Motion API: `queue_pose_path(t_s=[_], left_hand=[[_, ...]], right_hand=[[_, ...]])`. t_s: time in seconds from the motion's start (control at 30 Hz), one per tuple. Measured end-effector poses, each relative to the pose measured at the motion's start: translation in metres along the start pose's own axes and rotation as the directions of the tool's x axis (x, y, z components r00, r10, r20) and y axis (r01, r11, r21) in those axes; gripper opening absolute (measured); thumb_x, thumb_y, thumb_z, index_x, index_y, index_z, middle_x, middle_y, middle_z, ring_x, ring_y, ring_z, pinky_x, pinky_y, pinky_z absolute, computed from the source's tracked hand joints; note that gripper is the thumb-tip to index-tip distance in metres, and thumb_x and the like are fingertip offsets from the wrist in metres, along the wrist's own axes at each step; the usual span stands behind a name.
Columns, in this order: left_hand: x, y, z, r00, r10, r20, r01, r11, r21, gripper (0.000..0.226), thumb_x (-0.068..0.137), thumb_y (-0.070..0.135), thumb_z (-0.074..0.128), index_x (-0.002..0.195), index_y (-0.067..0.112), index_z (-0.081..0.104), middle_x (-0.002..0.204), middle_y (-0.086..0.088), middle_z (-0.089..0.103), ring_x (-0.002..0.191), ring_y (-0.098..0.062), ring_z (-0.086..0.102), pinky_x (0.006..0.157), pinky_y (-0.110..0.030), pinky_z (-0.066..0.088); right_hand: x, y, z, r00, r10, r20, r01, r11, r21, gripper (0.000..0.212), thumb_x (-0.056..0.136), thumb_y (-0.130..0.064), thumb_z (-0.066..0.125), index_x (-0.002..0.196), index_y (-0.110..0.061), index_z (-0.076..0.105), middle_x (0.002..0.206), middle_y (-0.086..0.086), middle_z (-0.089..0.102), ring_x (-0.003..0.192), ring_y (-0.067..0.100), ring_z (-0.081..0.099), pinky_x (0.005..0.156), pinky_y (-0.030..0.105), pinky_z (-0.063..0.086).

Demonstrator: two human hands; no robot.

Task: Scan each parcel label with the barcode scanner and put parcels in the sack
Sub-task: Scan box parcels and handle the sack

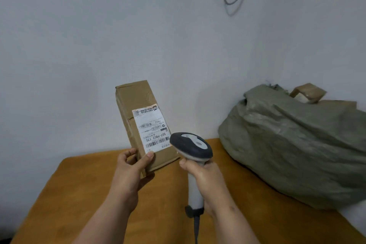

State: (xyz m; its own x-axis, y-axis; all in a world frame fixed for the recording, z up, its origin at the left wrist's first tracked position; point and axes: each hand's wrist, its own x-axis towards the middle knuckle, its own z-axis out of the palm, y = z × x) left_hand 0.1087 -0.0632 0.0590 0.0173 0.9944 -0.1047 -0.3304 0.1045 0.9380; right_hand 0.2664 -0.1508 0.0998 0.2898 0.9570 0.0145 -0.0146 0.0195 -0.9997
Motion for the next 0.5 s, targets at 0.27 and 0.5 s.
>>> queue_pose_path(t_s=[0.27, 0.5], left_hand=[[-0.038, -0.039, 0.187, 0.959, -0.044, 0.278, 0.051, 0.999, -0.017, 0.064, 0.079, 0.026, 0.078, 0.134, 0.026, 0.045, 0.121, -0.01, 0.067, 0.107, -0.031, 0.067, 0.078, -0.044, 0.059], [-0.061, -0.051, 0.327, 0.918, 0.02, 0.395, -0.033, 0.999, 0.026, 0.068, 0.081, 0.03, 0.076, 0.141, 0.037, 0.043, 0.122, -0.001, 0.066, 0.105, -0.022, 0.067, 0.088, -0.044, 0.056]], right_hand=[[-0.009, -0.019, -0.155, 0.984, -0.074, -0.165, 0.092, 0.99, 0.106, 0.029, 0.085, -0.018, 0.074, 0.094, -0.046, 0.074, 0.099, -0.019, 0.074, 0.1, 0.005, 0.066, 0.099, 0.04, 0.05], [-0.002, -0.045, -0.276, 0.954, -0.088, -0.286, 0.133, 0.981, 0.143, 0.025, 0.082, -0.022, 0.077, 0.1, -0.038, 0.07, 0.09, -0.018, 0.073, 0.1, 0.013, 0.065, 0.099, 0.051, 0.052]])
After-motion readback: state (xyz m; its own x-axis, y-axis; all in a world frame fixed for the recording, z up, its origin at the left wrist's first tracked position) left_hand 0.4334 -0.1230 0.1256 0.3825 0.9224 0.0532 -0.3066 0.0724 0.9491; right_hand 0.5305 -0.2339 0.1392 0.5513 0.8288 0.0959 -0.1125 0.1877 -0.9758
